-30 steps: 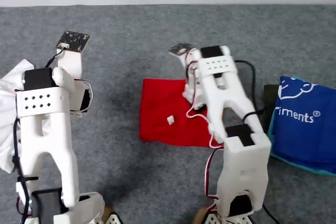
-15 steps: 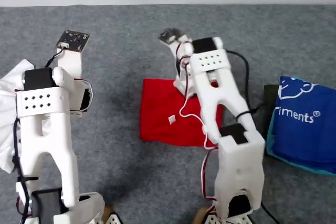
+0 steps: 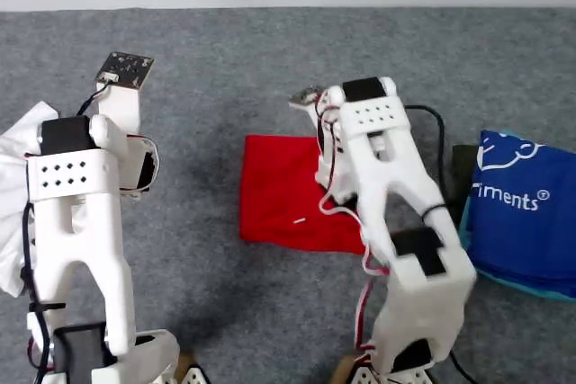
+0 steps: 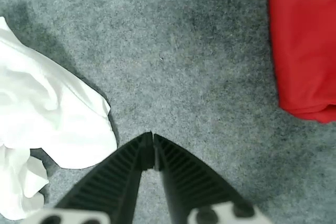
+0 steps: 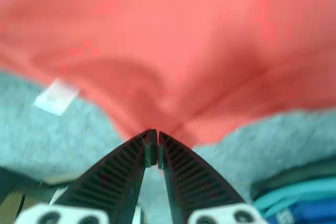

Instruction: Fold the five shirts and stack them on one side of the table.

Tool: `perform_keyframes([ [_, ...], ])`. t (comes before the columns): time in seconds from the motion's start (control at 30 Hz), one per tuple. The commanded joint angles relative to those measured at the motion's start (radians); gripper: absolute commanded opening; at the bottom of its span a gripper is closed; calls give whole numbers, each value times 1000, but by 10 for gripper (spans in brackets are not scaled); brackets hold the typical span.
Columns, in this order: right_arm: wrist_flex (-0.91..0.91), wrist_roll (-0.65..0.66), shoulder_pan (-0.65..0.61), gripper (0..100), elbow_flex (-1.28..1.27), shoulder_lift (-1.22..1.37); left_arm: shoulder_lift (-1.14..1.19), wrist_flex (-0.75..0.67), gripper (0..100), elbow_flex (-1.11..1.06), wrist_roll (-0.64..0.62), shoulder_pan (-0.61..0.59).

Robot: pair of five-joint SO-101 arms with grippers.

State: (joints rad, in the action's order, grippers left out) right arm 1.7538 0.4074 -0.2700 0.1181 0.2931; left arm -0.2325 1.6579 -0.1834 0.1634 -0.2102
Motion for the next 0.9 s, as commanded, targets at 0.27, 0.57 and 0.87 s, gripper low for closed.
perform_keyframes([
  [0.27,-134,5,-24,9,66,-99,-35,-18,5,4,-6,8],
  [0.57,-44,3,-163,9,-100,79,-35,-18,5,1,-6,8],
  [0.87,28,-34,-171,10,-46,96,-35,-17,5,1,-6,8],
])
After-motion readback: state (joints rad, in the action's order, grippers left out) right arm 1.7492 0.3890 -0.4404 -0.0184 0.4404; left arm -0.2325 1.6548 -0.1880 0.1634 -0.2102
